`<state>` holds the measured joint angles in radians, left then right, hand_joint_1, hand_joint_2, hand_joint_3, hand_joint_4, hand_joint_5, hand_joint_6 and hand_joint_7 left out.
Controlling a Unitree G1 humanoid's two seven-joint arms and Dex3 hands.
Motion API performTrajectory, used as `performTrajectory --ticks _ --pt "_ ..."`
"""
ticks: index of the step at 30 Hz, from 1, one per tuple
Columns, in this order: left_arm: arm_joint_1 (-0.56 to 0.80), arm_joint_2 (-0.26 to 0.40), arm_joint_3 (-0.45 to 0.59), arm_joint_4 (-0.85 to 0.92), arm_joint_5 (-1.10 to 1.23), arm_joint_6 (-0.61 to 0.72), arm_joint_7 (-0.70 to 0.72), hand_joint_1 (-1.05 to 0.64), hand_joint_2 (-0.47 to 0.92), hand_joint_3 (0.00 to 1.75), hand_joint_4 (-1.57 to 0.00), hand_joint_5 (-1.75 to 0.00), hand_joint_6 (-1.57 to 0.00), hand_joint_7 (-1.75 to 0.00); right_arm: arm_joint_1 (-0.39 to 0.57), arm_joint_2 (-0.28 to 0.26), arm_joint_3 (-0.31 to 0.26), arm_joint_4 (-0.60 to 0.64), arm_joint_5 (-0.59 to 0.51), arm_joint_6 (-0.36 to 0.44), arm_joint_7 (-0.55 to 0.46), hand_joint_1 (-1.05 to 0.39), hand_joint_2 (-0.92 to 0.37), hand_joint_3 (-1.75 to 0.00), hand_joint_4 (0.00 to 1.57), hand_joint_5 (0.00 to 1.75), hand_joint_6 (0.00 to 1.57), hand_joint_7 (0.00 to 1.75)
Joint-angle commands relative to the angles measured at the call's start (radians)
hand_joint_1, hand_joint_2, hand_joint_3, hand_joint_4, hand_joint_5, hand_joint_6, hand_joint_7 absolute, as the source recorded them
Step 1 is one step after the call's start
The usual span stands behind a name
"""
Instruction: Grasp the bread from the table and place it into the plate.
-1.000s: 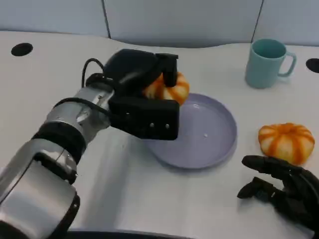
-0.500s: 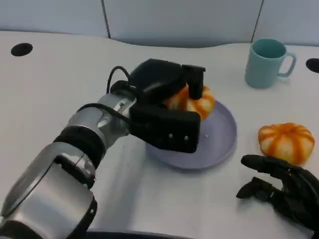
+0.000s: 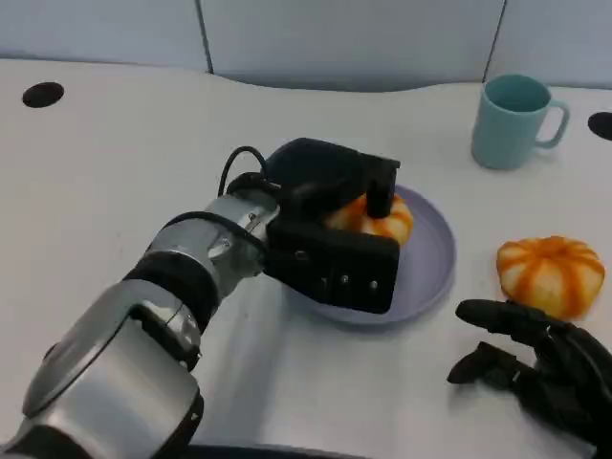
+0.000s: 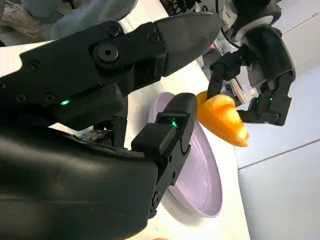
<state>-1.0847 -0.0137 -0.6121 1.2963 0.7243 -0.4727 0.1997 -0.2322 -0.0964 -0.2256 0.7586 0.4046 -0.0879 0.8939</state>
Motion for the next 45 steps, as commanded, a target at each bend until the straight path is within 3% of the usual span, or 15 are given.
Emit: performTrajectory --ticks 1,6,7,10,12,14,17,19,22,27,31,35,45 --pt "-0.010 -0.009 -0.008 0.011 0.010 0.004 -0.008 -0.20 0.60 1.11 -0.91 -1.75 -0.72 -1.75 0.026 0.000 0.006 0.003 -0.004 0.019 -0.011 -0.40 -0.92 -0.15 0.53 1.17 0.76 0.41" --pt "-0.011 -0.012 0.005 0.018 0.000 0.015 -0.035 -0.21 0.61 1.08 -0.85 -1.75 -0.68 -1.71 0.026 0.001 0.004 0.001 0.001 0.027 -0.010 -0.40 -0.92 -0.13 0.53 1.18 0.76 0.41" --pt "-0.012 -0.013 0.010 0.019 -0.004 0.018 -0.044 -0.23 0.65 0.97 -0.80 -1.73 -0.71 -1.53 0.026 0.001 0.005 -0.001 -0.001 0.028 -0.012 -0.40 -0.92 -0.13 0.53 1.17 0.76 0.41" --pt "-0.013 -0.016 0.033 0.020 -0.027 0.026 -0.088 -0.26 0.79 0.67 -0.70 -1.55 -0.70 -1.20 0.030 0.000 0.007 -0.007 -0.006 0.027 -0.016 -0.40 -0.92 -0.14 0.53 1.17 0.76 0.41" --pt "-0.014 -0.016 0.039 0.017 -0.035 0.027 -0.106 -0.27 0.83 0.59 -0.68 -1.50 -0.70 -1.13 0.032 0.002 0.006 -0.013 -0.003 0.035 -0.020 -0.40 -0.92 -0.14 0.53 1.17 0.76 0.41" --pt "-0.014 -0.015 0.040 0.015 -0.038 0.027 -0.115 -0.27 0.89 0.42 -0.58 -1.42 -0.67 -0.86 0.034 0.003 0.005 -0.020 0.000 0.043 -0.025 -0.40 -0.92 -0.13 0.53 1.17 0.76 0.41" --pt "-0.014 -0.014 0.040 0.014 -0.036 0.030 -0.126 -0.27 0.91 0.35 -0.56 -1.40 -0.67 -0.78 0.036 0.004 0.005 -0.026 0.000 0.047 -0.025 -0.40 -0.92 -0.12 0.53 1.17 0.76 0.42" --pt "-0.015 -0.015 0.037 0.015 -0.032 0.036 -0.137 -0.31 0.92 0.27 -0.50 -1.00 -0.60 -0.46 0.037 0.003 0.006 -0.028 -0.001 0.047 -0.023 -0.39 -0.92 -0.13 0.53 1.18 0.75 0.41" --pt "-0.023 -0.013 0.021 0.016 -0.016 0.048 -0.163 -0.35 0.92 0.20 -0.43 -0.87 -0.52 -0.28 0.035 0.003 0.007 -0.019 -0.005 0.030 -0.017 -0.40 -0.92 -0.15 0.53 1.17 0.75 0.42" --pt "-0.034 -0.009 0.005 0.017 -0.009 0.064 -0.220 -0.49 0.92 0.18 -0.24 -0.73 -0.41 -0.17 0.031 0.000 0.007 -0.013 -0.006 0.031 -0.016 -0.39 -0.92 -0.16 0.53 1.17 0.76 0.42" --pt "-0.048 -0.007 0.011 0.019 -0.027 0.078 -0.313 -0.72 0.92 0.23 -0.02 -0.58 -0.26 -0.08 0.033 0.000 0.009 -0.020 -0.010 0.034 -0.030 -0.40 -0.92 -0.15 0.54 1.17 0.76 0.42" --pt "-0.051 -0.004 0.029 0.015 -0.046 0.091 -0.367 -0.85 0.92 0.25 0.00 -0.47 -0.24 -0.06 0.027 -0.002 0.007 -0.005 -0.006 0.023 -0.012 -0.40 -0.92 -0.17 0.53 1.16 0.76 0.42" --pt "-0.059 0.018 0.074 0.001 -0.091 0.079 -0.417 -0.94 0.92 0.33 0.00 -0.37 -0.20 -0.04 0.022 -0.003 0.003 0.002 -0.002 0.032 -0.014 -0.39 -0.92 -0.16 0.53 1.17 0.76 0.41"
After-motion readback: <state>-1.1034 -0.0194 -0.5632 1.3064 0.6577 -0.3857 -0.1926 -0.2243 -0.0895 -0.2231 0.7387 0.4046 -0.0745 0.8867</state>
